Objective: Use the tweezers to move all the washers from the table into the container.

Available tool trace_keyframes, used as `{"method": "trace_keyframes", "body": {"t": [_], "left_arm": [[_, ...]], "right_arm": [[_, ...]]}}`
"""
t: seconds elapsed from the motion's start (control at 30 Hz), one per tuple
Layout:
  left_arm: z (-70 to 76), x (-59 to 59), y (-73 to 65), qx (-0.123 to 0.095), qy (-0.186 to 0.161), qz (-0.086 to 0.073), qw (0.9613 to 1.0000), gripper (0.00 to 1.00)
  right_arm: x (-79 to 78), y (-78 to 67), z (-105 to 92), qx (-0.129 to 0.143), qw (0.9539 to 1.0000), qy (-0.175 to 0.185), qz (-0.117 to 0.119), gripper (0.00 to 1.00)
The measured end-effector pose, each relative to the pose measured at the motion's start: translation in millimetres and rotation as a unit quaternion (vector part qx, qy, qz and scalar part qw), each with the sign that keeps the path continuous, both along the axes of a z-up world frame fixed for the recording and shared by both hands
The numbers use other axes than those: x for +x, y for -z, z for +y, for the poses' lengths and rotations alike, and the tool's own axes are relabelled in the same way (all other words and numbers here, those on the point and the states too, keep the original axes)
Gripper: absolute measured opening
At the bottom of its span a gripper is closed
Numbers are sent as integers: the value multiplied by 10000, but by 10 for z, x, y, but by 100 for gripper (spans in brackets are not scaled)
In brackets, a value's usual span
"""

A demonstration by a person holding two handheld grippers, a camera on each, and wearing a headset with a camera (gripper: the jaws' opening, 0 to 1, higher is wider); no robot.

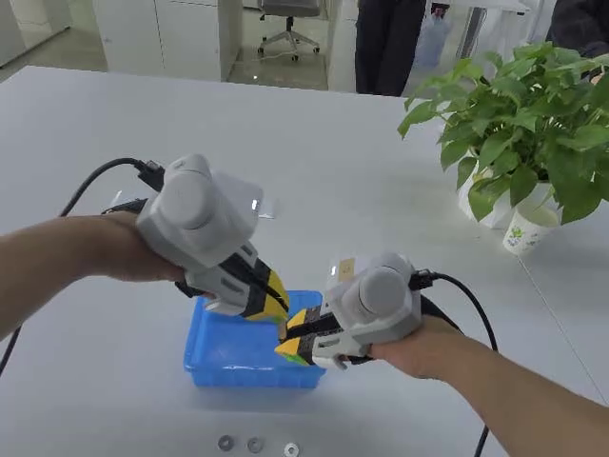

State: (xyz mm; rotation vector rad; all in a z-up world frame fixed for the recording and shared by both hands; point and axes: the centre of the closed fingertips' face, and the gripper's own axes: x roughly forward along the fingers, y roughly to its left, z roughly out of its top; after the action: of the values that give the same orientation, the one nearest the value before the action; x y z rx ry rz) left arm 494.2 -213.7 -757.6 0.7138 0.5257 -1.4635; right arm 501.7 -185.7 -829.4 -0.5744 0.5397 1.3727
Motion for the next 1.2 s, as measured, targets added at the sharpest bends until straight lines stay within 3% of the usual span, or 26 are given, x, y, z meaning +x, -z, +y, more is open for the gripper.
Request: {"method": "trace_keyframes", "body": {"t": [0.67, 1.2], "left_arm": [[-17, 159, 287, 176, -48, 94, 9998, 6], [-20, 202, 323, 89, -101, 193, 9997, 6]], "right_arm": [[147, 301, 7, -224, 9996, -125, 109, 11], [170, 342, -3, -239, 9995, -166, 153, 12]]}}
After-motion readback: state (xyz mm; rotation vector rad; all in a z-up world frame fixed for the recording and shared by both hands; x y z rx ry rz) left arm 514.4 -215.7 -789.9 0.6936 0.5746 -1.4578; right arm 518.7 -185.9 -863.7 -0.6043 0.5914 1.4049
